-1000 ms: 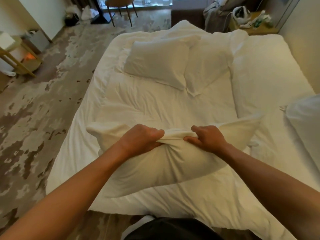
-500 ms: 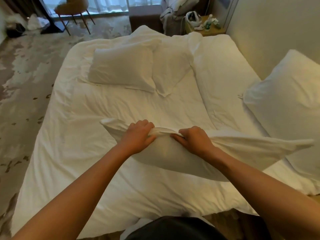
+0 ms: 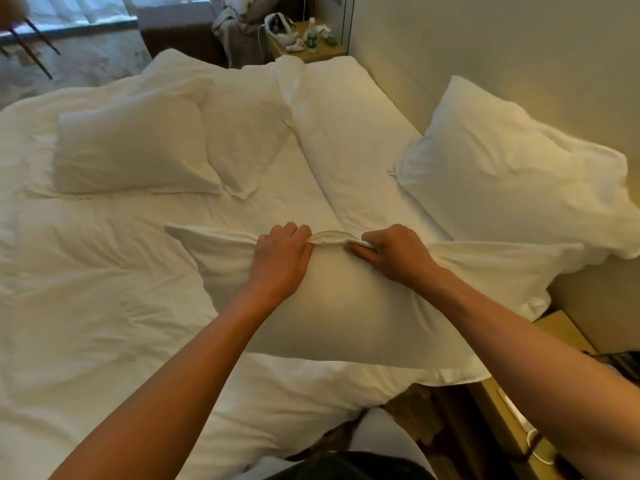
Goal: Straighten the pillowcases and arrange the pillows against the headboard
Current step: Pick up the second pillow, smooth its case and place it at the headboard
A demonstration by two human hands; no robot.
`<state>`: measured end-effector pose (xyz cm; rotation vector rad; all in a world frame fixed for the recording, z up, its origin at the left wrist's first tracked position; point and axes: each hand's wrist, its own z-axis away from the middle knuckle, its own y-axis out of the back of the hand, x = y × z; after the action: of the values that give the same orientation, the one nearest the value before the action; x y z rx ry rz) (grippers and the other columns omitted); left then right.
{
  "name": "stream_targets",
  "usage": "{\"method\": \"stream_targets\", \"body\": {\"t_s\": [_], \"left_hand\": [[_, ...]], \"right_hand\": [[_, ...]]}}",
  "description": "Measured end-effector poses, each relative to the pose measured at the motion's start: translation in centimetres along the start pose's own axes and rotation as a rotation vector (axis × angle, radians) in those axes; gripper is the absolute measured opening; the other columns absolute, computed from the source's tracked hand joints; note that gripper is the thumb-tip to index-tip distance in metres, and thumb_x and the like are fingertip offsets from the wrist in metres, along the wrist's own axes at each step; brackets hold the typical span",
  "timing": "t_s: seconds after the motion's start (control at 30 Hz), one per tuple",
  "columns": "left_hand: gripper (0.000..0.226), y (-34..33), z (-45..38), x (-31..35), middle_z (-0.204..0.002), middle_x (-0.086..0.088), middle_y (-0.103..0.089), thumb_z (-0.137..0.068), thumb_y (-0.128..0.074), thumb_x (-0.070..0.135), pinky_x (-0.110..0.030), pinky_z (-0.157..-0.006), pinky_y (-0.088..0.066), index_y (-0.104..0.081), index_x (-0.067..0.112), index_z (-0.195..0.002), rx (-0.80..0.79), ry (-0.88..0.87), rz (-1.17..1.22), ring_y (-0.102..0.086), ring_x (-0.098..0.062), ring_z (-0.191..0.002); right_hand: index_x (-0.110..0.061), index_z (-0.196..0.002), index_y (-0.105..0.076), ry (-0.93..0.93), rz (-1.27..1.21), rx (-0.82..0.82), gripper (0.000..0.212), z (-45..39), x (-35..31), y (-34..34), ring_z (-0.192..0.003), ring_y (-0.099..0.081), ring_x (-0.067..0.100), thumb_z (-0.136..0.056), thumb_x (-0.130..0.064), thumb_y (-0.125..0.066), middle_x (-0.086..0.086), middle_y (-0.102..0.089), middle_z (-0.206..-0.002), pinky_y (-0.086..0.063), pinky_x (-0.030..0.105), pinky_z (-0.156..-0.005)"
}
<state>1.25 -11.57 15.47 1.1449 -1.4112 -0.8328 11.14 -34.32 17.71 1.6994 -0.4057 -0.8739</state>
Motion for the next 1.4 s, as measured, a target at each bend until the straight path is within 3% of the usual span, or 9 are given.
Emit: {"method": "stream_targets", "body": {"t_s": [0.23,0.33,0.47,0.57,0.73,0.93,1.1,1.23,1.4], "left_hand": [[0.014,-3.0,-5.0,6.0,-0.095,0.001,-0.057,-0.103,-0.046,0.032,-0.041,-0.076,-0.045,-0.055,0.022,-0.103,0.02,0.102,-0.035,-0.052,-0.023,-0.086],[0.014,-6.1,-5.4,8.2,-0.098,0.001,-0.058,-0.103,-0.045,0.032,-0.042,-0.078,-0.04,-0.056,0.023,-0.104,-0.073,0.162,-0.104,-0.054,-0.025,-0.089],[0.021,-10.8,-5.1,11.1,-0.104,0.0,-0.059,-0.106,-0.04,0.032,-0.043,-0.084,-0.036,-0.059,0.025,-0.111,-0.263,0.219,-0.18,-0.055,-0.027,-0.094],[0.021,-13.0,-5.4,12.5,-0.104,0.0,-0.06,-0.106,-0.039,0.028,-0.042,-0.083,-0.035,-0.06,0.025,-0.109,-0.283,0.239,-0.2,-0.055,-0.026,-0.092],[0.021,-13.2,-5.5,12.5,-0.101,-0.002,-0.061,-0.105,-0.041,0.027,-0.039,-0.076,-0.036,-0.061,0.02,-0.105,-0.303,0.29,-0.205,-0.054,-0.028,-0.093],[0.018,-12.5,-5.5,13.0,-0.095,-0.001,-0.059,-0.104,-0.046,0.027,-0.035,-0.062,-0.039,-0.061,0.018,-0.101,-0.292,0.295,-0.178,-0.053,-0.025,-0.091],[0.011,-12.0,-5.8,12.7,-0.088,-0.002,-0.058,-0.101,-0.047,0.02,-0.035,-0.06,-0.039,-0.056,0.017,-0.095,-0.287,0.297,-0.094,-0.053,-0.024,-0.083],[0.01,-12.1,-6.1,11.8,-0.09,-0.001,-0.06,-0.101,-0.047,0.018,-0.04,-0.069,-0.049,-0.056,0.015,-0.098,-0.319,0.29,0.039,-0.055,-0.025,-0.082],[0.022,-12.9,-5.9,10.5,-0.092,-0.004,-0.053,-0.104,-0.044,0.014,-0.037,-0.071,-0.045,-0.065,0.009,-0.097,-0.342,0.207,0.144,-0.052,-0.025,-0.084]], "right_hand": [[-0.025,-0.056,-0.028,0.059,-0.101,-0.036,0.062,-2.6,9.6,1.2,-0.049,-0.037,0.016,-0.098,-0.057,-0.06,-0.006,-0.034,-0.047,-0.036,0.037,-0.054],[-0.022,-0.064,-0.037,0.025,-0.099,-0.137,0.055,-2.0,13.7,-0.6,-0.062,-0.054,0.025,-0.096,-0.061,-0.058,-0.004,-0.051,-0.058,-0.041,0.039,-0.058],[-0.02,-0.092,-0.058,-0.04,0.002,-0.279,0.029,0.1,19.2,-3.7,-0.088,-0.064,0.029,-0.096,-0.048,-0.063,0.004,-0.065,-0.095,-0.04,0.037,-0.065],[-0.016,-0.104,-0.066,-0.163,0.042,-0.23,0.026,1.9,23.3,-4.3,-0.091,-0.061,0.031,-0.094,-0.04,-0.064,0.006,-0.06,-0.101,-0.046,0.041,-0.075],[-0.017,-0.097,-0.075,-0.247,0.107,-0.107,0.019,4.5,28.0,-3.3,-0.09,-0.057,0.03,-0.09,-0.034,-0.071,0.007,-0.062,-0.102,-0.044,0.041,-0.078],[-0.017,-0.098,-0.071,-0.3,0.095,-0.149,0.013,5.5,28.6,-2.6,-0.083,-0.06,0.029,-0.094,-0.027,-0.063,0.004,-0.064,-0.102,-0.041,0.039,-0.078],[-0.015,-0.088,-0.057,-0.361,0.016,-0.019,0.011,5.8,27.5,-2.0,-0.068,-0.041,0.022,-0.098,-0.021,-0.059,-0.001,-0.057,-0.077,-0.042,0.042,-0.082],[-0.015,-0.088,-0.042,-0.453,-0.101,-0.071,0.02,6.3,26.4,-2.0,-0.067,-0.053,0.027,-0.104,-0.025,-0.047,0.001,-0.056,-0.074,-0.043,0.042,-0.061],[-0.015,-0.088,-0.039,-0.463,-0.076,-0.078,0.025,6.6,25.4,-1.8,-0.066,-0.054,0.03,-0.108,-0.029,-0.044,0.005,-0.057,-0.076,-0.045,0.045,-0.061]]}}
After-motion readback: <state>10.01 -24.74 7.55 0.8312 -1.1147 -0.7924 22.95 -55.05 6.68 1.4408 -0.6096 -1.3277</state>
